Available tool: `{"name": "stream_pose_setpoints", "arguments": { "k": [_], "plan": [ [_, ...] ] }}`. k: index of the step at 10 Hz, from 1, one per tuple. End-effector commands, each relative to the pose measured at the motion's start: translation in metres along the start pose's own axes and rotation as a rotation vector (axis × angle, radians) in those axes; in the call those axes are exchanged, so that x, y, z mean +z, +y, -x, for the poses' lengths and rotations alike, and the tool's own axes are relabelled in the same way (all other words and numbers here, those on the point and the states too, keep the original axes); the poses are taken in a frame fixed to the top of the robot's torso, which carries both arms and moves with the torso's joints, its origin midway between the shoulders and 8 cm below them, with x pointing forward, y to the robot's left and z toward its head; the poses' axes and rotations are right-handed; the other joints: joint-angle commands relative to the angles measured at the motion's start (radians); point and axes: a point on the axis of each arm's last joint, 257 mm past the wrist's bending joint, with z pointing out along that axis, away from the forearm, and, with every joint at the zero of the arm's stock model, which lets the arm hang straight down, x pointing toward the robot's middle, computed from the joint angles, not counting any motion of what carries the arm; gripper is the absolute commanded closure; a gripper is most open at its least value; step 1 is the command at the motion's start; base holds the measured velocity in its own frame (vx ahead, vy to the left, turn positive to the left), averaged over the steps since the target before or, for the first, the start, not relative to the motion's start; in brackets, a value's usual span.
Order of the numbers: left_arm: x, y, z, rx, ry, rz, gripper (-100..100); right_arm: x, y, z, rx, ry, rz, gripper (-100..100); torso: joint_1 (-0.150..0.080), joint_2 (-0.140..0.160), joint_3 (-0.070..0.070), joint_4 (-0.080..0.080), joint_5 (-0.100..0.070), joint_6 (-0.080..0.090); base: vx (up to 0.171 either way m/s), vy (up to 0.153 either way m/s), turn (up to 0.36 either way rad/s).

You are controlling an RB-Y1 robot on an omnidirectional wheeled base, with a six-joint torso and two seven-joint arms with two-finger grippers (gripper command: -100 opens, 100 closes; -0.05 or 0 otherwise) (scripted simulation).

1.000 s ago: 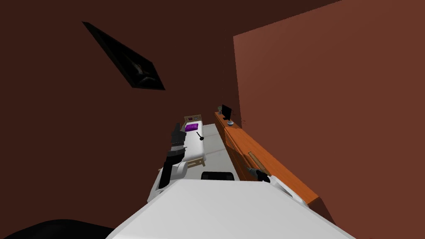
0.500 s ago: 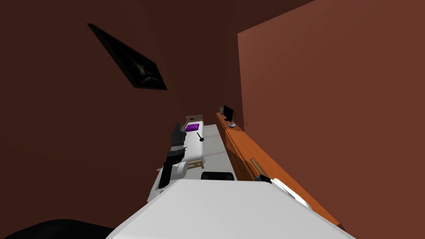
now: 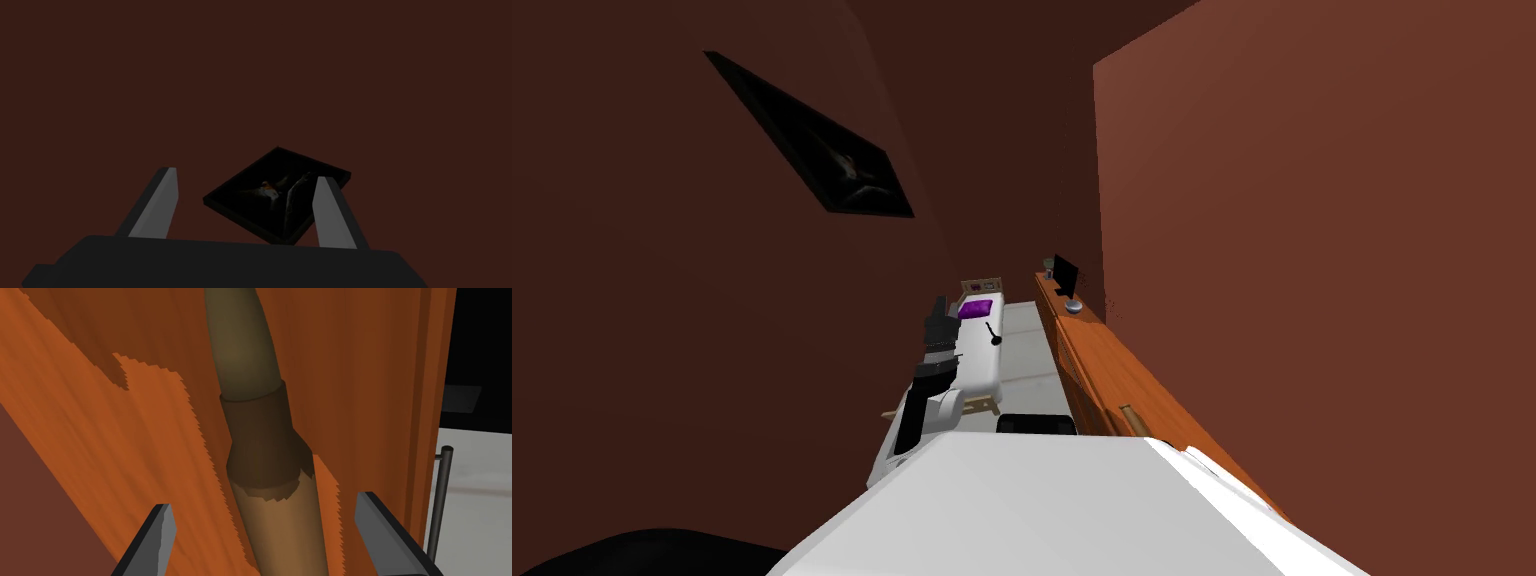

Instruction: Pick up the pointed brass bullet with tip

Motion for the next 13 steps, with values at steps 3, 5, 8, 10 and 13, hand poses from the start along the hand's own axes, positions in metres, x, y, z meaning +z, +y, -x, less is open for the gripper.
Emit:
{"name": "stream_pose_setpoints", "arguments": {
  "k": [3, 5, 8, 10, 13],
  "plan": [
    [0.000, 0.000, 0.000, 0.000, 0.000, 0.000, 0, 0.007, 0.003, -0.005, 0.009, 0.006, 0.000, -100, 0.004, 0.006, 0.003, 0.001, 0.001, 0.000, 0.019, -0.014, 0.030],
    [0.000, 0.000, 0.000, 0.000, 0.000, 0.000, 0, 0.013, 0.006, -0.010, 0.018, 0.009, 0.000, -100, 0.003, 0.007, 0.004, 0.002, 0.001, 0.000, -0.001, -0.029, 0.057],
    [0.000, 0.000, 0.000, 0.000, 0.000, 0.000, 0, 0.021, 0.010, -0.016, 0.030, 0.013, -0.001, -100, 0.003, 0.008, 0.005, 0.002, 0.001, 0.000, -0.004, -0.022, 0.046],
    [0.000, 0.000, 0.000, 0.000, 0.000, 0.000, 0, 0.019, 0.008, -0.015, 0.028, 0.012, 0.000, 100, 0.002, 0.007, 0.004, 0.002, 0.000, 0.000, -0.001, -0.004, 0.006],
    [0.000, 0.000, 0.000, 0.000, 0.000, 0.000, 0, 0.018, 0.009, -0.015, 0.025, 0.012, 0.001, 100, 0.002, 0.007, 0.004, 0.002, 0.001, 0.001, 0.000, 0.000, 0.000]
  ]
}}
